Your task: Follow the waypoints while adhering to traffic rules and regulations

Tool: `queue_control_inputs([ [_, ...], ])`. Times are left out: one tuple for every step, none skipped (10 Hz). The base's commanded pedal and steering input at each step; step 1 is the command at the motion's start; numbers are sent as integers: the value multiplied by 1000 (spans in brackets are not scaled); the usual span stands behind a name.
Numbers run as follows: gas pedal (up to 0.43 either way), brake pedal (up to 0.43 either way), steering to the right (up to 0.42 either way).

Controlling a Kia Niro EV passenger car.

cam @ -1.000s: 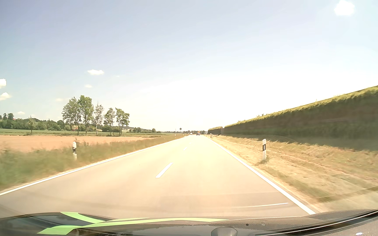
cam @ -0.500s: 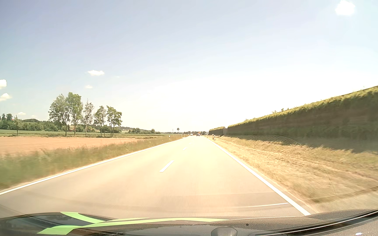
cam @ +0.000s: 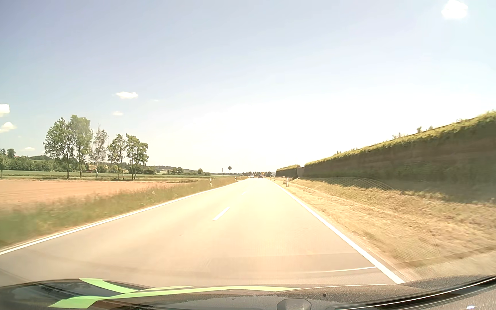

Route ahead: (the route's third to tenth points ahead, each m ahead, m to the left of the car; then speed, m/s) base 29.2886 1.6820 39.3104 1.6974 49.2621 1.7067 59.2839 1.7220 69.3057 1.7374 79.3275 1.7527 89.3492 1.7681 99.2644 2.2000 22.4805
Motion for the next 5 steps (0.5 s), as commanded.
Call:
queue_control_inputs([
  [240,0,-3],
  [240,0,-4],
  [240,0,-4],
  [240,0,-4],
  [228,0,-4],
])
